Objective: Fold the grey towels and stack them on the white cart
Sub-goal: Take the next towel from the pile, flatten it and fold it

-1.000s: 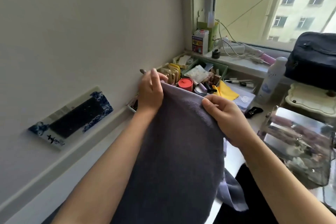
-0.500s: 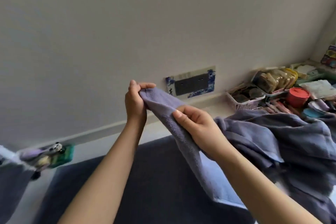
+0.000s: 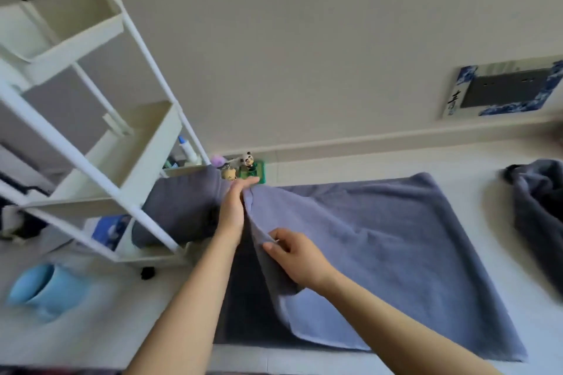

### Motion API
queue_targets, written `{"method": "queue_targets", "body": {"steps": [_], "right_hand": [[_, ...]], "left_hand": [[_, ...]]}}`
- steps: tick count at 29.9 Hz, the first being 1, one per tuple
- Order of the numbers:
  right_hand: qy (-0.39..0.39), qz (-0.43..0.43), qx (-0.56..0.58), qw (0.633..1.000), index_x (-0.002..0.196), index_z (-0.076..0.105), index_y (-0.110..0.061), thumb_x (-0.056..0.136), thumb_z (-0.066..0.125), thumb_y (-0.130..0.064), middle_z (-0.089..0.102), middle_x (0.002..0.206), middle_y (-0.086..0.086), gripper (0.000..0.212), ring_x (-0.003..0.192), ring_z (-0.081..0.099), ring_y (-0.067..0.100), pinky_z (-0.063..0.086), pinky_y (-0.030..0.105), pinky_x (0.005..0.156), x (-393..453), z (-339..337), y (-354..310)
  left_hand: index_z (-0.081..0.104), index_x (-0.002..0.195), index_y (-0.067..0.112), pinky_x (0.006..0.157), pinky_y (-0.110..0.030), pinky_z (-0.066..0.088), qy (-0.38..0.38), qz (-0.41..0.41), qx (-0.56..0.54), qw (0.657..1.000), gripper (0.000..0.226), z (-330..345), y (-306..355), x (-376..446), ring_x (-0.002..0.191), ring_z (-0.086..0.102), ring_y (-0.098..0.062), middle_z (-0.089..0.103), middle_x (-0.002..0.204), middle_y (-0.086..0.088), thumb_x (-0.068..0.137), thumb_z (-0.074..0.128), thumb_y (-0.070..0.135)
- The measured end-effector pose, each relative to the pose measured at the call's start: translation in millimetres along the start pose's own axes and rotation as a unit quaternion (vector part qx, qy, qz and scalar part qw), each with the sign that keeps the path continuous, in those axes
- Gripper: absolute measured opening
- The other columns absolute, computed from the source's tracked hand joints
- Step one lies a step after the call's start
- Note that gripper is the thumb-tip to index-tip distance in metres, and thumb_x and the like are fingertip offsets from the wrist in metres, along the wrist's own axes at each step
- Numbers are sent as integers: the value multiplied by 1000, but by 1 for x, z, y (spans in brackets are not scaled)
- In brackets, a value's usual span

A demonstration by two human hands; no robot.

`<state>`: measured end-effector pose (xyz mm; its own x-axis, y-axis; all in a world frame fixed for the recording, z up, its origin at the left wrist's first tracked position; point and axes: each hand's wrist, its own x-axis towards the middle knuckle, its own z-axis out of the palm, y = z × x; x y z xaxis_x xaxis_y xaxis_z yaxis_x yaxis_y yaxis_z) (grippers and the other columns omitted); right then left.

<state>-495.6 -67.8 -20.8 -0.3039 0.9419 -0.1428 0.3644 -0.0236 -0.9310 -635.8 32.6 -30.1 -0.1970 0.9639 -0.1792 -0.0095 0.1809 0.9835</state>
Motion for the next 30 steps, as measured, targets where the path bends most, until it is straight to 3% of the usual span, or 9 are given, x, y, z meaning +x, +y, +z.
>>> {"method": "queue_targets", "body": {"steps": [2, 6, 9, 12, 15, 18, 21, 25, 30], "right_hand": [[-48, 57, -42, 996, 67, 41, -31, 95, 50, -23, 43, 61, -12, 30, 60, 45, 9, 35, 21, 56, 15, 45, 26], [-70, 137, -57, 986, 70, 47, -16, 92, 53, -18, 45, 64, -5, 23, 74, 45, 17, 34, 26, 65, 17, 86, 69], [-49, 140, 2, 989, 95, 60, -11, 94, 53, -20, 60, 83, 1, 12, 80, 55, 14, 43, 24, 73, 14, 102, 68], [-126, 129, 126, 975, 123, 58, -21, 99, 46, -24, 65, 107, -3, 26, 97, 61, 10, 48, 16, 84, 9, 110, 56], [-157, 118, 37, 980, 126, 57, -23, 100, 42, -29, 64, 119, -5, 31, 109, 59, 10, 45, 17, 85, 7, 110, 63], [-81, 117, -142, 980, 126, 56, -27, 97, 42, -24, 63, 117, -2, 33, 99, 61, 22, 47, 30, 80, 6, 100, 83], [-45, 63, -319, 944, 137, 46, -29, 97, 41, -26, 46, 141, -6, 40, 127, 40, 21, 29, 31, 103, -2, 92, 105], [-24, 58, -396, 916, 148, 22, -32, 100, 33, -39, 12, 158, -5, 50, 143, 11, 21, 9, 38, 114, -14, 82, 119], [-61, 89, -478, 872, 146, -15, -36, 62, -32, -76, -24, 154, 2, 95, 144, -18, 27, -14, 44, 113, -36, 74, 148]], "left_hand": [[63, 101, 29, 101, -39, 42, -13, -70, 108, 992, 21, -46, -55, 4, 116, 54, -23, 62, 117, -4, 93, 45, 36], [51, 124, 16, 66, -31, 49, -11, -199, 111, 974, 27, -86, -124, -41, 95, 58, -22, 57, 120, -11, 99, 44, 21], [61, 104, 13, 68, -32, 48, 0, -279, 16, 960, 30, -99, -136, -75, 79, 62, -22, 67, 91, -8, 101, 36, 29], [70, 95, 8, 80, -34, 49, 9, -293, -42, 955, 49, -118, -145, -89, 90, 66, -26, 72, 95, -15, 100, 33, 41], [69, 100, 14, 81, -32, 47, -9, -278, 24, 960, 50, -125, -149, -95, 95, 63, -18, 72, 98, -5, 97, 36, 51], [60, 75, 15, 74, -33, 44, -39, -189, 230, 954, 29, -122, -151, -98, 80, 59, -20, 63, 73, -1, 93, 56, 37], [43, 71, 12, 58, -34, 24, 35, -71, 329, 941, 29, -112, -149, -102, 68, 45, -25, 46, 62, -2, 96, 49, 24], [48, 87, 9, 57, -33, 27, 122, 22, 411, 903, 23, -106, -143, -96, 73, 53, -36, 60, 76, -13, 99, 40, 26], [52, 95, 7, 59, -34, 34, 83, 35, 544, 834, 27, -114, -177, -91, 80, 61, -37, 64, 89, -14, 100, 37, 29]]}}
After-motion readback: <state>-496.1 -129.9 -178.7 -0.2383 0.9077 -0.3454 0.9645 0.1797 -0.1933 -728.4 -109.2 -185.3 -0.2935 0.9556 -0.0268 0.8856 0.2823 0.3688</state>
